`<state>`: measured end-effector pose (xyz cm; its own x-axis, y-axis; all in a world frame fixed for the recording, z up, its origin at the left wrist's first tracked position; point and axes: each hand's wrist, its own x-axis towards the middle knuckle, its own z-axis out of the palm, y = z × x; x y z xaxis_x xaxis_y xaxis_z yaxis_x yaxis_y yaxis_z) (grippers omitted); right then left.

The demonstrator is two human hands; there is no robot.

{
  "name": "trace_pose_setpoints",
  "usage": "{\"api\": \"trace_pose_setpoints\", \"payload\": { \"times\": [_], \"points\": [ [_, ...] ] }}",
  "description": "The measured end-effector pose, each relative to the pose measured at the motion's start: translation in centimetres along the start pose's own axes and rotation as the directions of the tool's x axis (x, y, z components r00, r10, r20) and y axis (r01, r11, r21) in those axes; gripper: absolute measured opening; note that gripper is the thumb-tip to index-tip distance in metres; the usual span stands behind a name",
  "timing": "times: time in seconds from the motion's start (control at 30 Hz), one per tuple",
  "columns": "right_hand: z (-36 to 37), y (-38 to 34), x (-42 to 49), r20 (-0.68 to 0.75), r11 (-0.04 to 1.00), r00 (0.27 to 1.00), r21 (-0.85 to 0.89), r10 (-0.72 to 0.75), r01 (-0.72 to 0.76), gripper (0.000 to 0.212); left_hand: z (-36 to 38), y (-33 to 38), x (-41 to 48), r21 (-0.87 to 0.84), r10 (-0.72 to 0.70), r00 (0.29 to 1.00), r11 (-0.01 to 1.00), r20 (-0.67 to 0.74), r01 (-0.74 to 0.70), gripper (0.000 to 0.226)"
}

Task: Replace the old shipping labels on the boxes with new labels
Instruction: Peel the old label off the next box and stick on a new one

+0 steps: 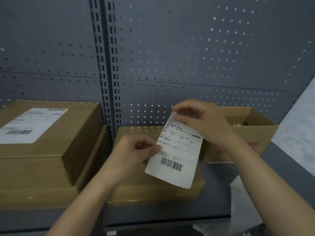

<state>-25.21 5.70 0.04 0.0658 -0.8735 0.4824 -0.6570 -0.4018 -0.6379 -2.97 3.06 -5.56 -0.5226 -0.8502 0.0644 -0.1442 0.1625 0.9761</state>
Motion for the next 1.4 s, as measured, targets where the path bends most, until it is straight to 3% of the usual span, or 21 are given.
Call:
{"api": "trace_pose_setpoints", "payload": {
  "times": [0.17, 0.37, 0.57, 0.8, 0.97, 1.2, 1.4],
  "points": [
    [0.7, 0.5, 0.6, -0.100, 0.998, 0.994, 0.039, 0.053, -0.049, 0.043, -1.0, -1.0, -0.3, -0.077, -0.002, 0.991, 0.997, -0.135, -0.008, 0.009],
    [2.3, 1.8, -0.6, -0.077, 0.973, 0.972, 0.087, 0.220, -0.213, 0.029, -2.2, -1.9, -0.1, -0.191, -0.037, 0.980, 0.982, -0.194, -0.001, 0.011],
    [3.8, 2.7, -1.8, 0.100, 0.883, 0.924, 0.275, 0.368, -0.381, 0.019, -2.2, -3.0, 0.1, -0.291, -0.085, 0.973, 0.956, -0.216, 0.019, 0.011],
    [5.0, 3.2, -3.1, 0.103, 0.821, 0.894, 0.361, 0.436, -0.442, 0.014, -2.3, -3.9, 0.2, -0.369, -0.148, 0.973, 0.926, -0.178, 0.074, 0.012],
    [5.2, 3.3, -3.3, 0.071, 0.817, 0.876, 0.333, 0.477, -0.471, 0.011, -2.6, -4.0, 0.2, -0.258, -0.128, 0.983, 0.962, -0.131, 0.091, 0.014],
    [5.4, 3.4, -3.2, 0.123, 0.825, 0.861, 0.245, 0.494, -0.509, 0.026, -3.1, -3.8, 0.7, 0.124, -0.046, 0.988, 0.990, -0.145, 0.064, 0.014],
    [5.5, 3.8, -3.5, 0.157, 0.846, 0.865, 0.184, 0.477, -0.500, 0.035, -3.0, -4.0, 0.9, 0.196, -0.060, 0.989, 0.977, -0.133, 0.085, 0.020]
  ]
}}
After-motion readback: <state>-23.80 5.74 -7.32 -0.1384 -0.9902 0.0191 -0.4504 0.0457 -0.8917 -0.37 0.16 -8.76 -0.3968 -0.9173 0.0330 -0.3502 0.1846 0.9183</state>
